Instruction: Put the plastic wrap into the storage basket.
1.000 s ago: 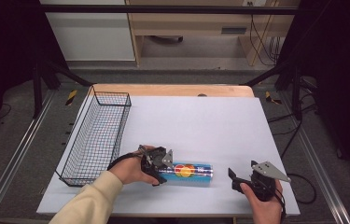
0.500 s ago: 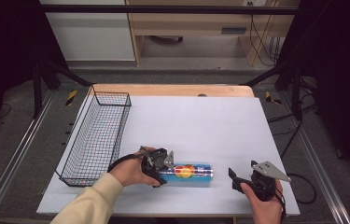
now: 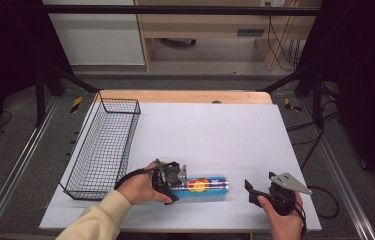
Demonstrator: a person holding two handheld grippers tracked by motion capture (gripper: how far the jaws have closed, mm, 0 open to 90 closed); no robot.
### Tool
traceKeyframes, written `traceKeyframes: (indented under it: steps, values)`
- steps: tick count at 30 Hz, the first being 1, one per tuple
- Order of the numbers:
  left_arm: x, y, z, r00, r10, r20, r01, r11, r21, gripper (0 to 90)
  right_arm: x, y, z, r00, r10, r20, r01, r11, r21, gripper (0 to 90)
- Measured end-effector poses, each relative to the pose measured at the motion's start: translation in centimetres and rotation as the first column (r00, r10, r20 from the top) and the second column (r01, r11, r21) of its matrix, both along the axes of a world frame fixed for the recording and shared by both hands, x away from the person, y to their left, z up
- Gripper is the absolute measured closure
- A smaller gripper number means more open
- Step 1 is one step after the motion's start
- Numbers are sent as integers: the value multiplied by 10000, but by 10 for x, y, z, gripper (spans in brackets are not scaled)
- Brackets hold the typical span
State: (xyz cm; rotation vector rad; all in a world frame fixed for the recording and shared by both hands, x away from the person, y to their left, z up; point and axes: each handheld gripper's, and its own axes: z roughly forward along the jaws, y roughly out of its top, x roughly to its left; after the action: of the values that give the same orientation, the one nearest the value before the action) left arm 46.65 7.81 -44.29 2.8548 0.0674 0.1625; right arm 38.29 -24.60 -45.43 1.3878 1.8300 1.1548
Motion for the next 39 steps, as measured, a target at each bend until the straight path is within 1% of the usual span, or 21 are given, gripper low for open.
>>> traceKeyframes:
  steps: [6, 10, 13, 14, 16, 18, 24, 25, 26, 28, 31, 32, 34, 37, 38, 39]
  values:
    - [-3, 1, 0, 9999, 131, -55, -132, 9998, -137, 314, 0, -1, 0, 10000, -7, 23, 7, 10000, 13, 115]
    - [-4, 1, 0, 9999, 115, -19, -115, 9999, -120, 315, 0, 0, 0, 10000, 17, 2, -17, 10000, 21, 115]
    - [-5, 1, 0, 9997, 177, -140, -178, 9998, -124, 316, 0, 0, 0, 10000, 20, 21, -20, 10000, -7, 117]
    - [-6, 1, 0, 9998, 186, -95, -188, 9997, -158, 317, 0, 0, 0, 10000, 19, 24, -19, 10000, -26, 117]
    - [-7, 1, 2, 9999, 100, -89, -102, 9998, -152, 317, 0, 0, 0, 10000, 38, -25, -38, 10000, 33, 117]
    - [-7, 1, 3, 9999, 103, -69, -105, 9997, -227, 317, 0, 0, 0, 10000, 32, 14, -32, 10000, -21, 118]
    - [-8, 2, 2, 9999, 92, -115, -94, 9998, -192, 318, 0, 0, 0, 10000, 52, -40, -52, 10000, 26, 119]
    - [-8, 2, 2, 9999, 101, -65, -103, 9996, -282, 318, 0, 0, 0, 10000, 47, -40, -46, 10000, 29, 119]
    - [-8, 3, 3, 9999, 87, -106, -90, 9996, -259, 319, 0, 0, 0, 10000, 45, -44, -45, 10000, 31, 119]
    - [-9, 3, 3, 10000, 76, -46, -78, 9995, -311, 319, 0, 0, 0, 10000, 44, -52, -44, 10000, 36, 119]
    - [-9, 3, 4, 9999, 101, -112, -105, 9995, -287, 319, 0, 0, 0, 10000, 53, -45, -53, 10000, 27, 119]
    - [-9, 3, 4, 10000, 69, -66, -70, 9996, -262, 319, 0, 0, 0, 10000, 55, -49, -55, 10000, 37, 119]
    - [-9, 4, 4, 9996, 146, -224, -154, 9993, -328, 319, 0, 0, 0, 10000, 42, -25, -42, 10000, 7, 120]
    - [-10, 5, 4, 9997, 168, -161, -174, 9991, -395, 319, 0, 0, 0, 10000, 49, -47, -49, 10000, 23, 120]
    - [-10, 5, 4, 9995, 185, -244, -195, 9990, -414, 319, 0, 0, 0, 10000, 37, -24, -37, 10000, -4, 120]
    - [-10, 5, 4, 9995, 196, -244, -206, 9989, -426, 320, 0, 0, 0, 10000, 47, -24, -47, 10000, -5, 120]
